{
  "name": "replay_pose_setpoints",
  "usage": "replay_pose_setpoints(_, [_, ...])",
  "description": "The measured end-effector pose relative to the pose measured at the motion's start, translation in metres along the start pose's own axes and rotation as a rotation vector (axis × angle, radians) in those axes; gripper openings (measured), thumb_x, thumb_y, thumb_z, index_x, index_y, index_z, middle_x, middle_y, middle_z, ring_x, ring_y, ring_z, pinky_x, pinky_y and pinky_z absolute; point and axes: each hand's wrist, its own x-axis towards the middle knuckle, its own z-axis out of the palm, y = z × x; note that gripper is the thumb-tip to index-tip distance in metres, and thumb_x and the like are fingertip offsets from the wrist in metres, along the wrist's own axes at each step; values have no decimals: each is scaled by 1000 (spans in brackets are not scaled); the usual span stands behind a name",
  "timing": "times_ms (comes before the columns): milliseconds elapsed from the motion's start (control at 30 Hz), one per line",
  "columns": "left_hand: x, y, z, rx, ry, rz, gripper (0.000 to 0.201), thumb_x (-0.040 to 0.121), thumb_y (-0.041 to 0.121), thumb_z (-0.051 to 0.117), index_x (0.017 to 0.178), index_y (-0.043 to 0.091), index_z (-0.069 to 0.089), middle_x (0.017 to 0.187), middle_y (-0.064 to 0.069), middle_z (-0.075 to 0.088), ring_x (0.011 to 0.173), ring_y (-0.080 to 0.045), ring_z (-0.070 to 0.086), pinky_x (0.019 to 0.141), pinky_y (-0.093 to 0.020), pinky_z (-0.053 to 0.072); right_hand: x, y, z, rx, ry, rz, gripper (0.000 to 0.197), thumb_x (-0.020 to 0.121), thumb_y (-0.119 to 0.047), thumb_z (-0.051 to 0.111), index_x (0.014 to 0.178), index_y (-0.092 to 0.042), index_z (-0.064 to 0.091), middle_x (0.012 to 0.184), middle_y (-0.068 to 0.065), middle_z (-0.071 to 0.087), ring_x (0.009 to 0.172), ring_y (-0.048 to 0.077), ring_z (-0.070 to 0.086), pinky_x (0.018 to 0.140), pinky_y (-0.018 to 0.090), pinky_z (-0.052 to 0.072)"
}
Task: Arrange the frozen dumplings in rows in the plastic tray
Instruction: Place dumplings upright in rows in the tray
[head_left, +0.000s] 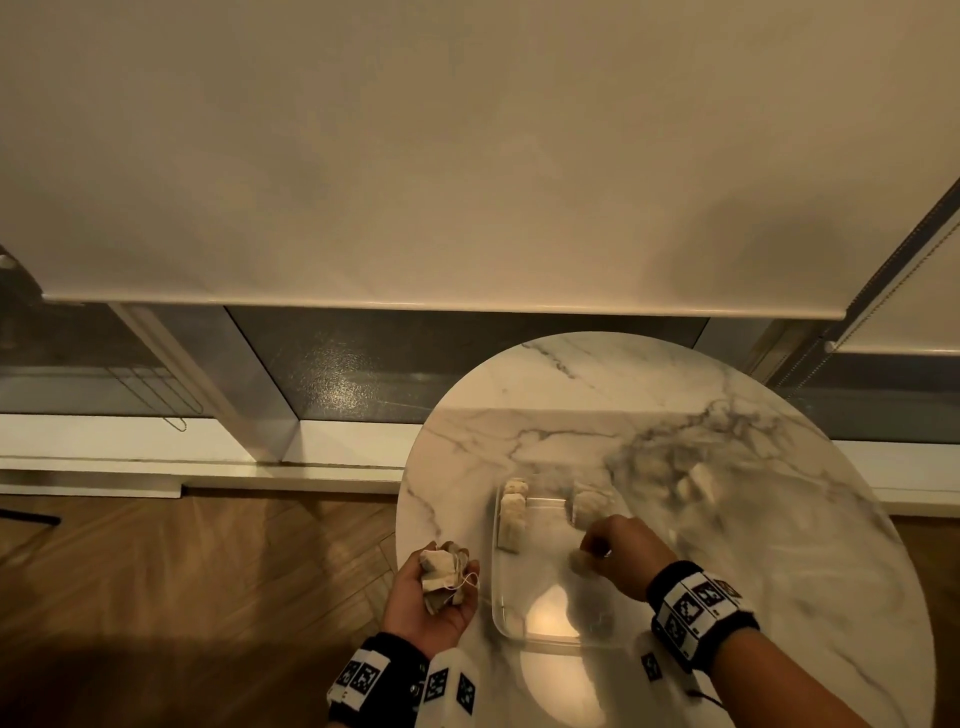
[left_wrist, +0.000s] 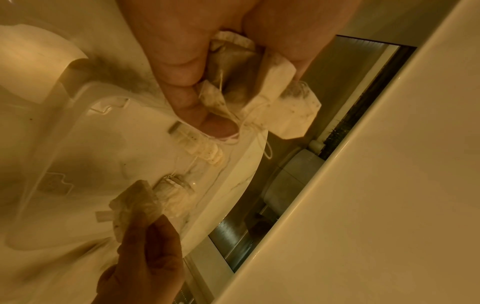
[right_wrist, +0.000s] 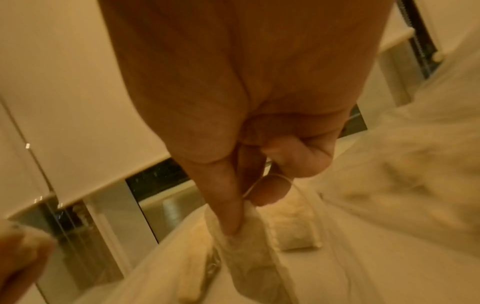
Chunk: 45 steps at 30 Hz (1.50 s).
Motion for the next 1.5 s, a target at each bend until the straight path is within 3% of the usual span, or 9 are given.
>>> replay_pose_setpoints(167, [-2, 0, 2, 9, 1, 5, 20, 75, 25, 61, 84, 7, 63, 83, -14, 65, 72, -28, 63, 48, -31, 55, 23, 7, -5, -205, -57, 2, 18, 90, -23, 63, 100, -29, 76, 104, -2, 70, 94, 16, 66, 79, 22, 49])
replay_pose_setpoints(367, [-6, -3, 5, 26, -1, -4, 20, 76, 26, 61, 84, 8, 63, 85, -13, 63, 73, -28, 62, 48, -29, 54, 47, 15, -16, -255, -6, -42, 20, 85, -17, 64, 89, -30, 78, 96, -6, 74, 90, 15, 69, 84, 25, 53])
replay_pose_setpoints(500, [-7, 13, -3, 1, 15, 21, 22, 76, 27, 61, 85, 7, 64, 84, -14, 65, 68, -28, 65, 49, -30, 54, 65, -3, -12, -337, -2, -61, 21, 88, -19, 60, 85, -36, 73, 101, -5, 72, 91, 17, 67, 83, 28, 54])
replay_pose_setpoints(667, [-7, 13, 0, 10, -33, 21, 21, 79, 26, 59, 83, 7, 64, 83, -11, 64, 66, -26, 66, 49, -28, 54, 71, -4, -21, -496, 66, -37, 22, 93, -22, 52, 106, -31, 68, 116, 0, 66, 106, 24, 64, 87, 32, 53])
replay_pose_setpoints(933, [-5, 11, 0, 15, -47, 7, 20, 79, 26, 58, 81, 7, 65, 83, -11, 64, 67, -26, 65, 48, -28, 54, 72, -9, -23, -579, 127, -66, 25, 94, -21, 51, 113, -27, 65, 119, 2, 63, 109, 25, 62, 87, 32, 52])
replay_pose_setpoints(1100, [-4, 10, 2, 30, -57, 3, 19, 79, 25, 58, 83, 8, 64, 85, -11, 63, 69, -26, 65, 50, -28, 54, 64, -5, -22, -528, 197, -39, 26, 94, -18, 52, 117, -26, 61, 119, 2, 60, 108, 25, 61, 87, 35, 54])
replay_pose_setpoints(1267, [-6, 8, 5, 52, -60, -3, 18, 78, 25, 60, 83, 8, 63, 85, -11, 62, 70, -26, 64, 51, -28, 54, 53, 1, -17, -374, 318, -25, 38, 88, -6, 57, 119, -29, 62, 123, -2, 58, 119, 23, 47, 85, 36, 53])
replay_pose_setpoints(1500, [-5, 4, 10, 69, -78, -14, 18, 79, 25, 58, 83, 8, 62, 86, -12, 60, 69, -27, 64, 50, -29, 55, 20, 8, -18, 0, 538, 24, 41, 84, -9, 66, 122, -24, 63, 128, 4, 57, 122, 28, 45, 98, 40, 46])
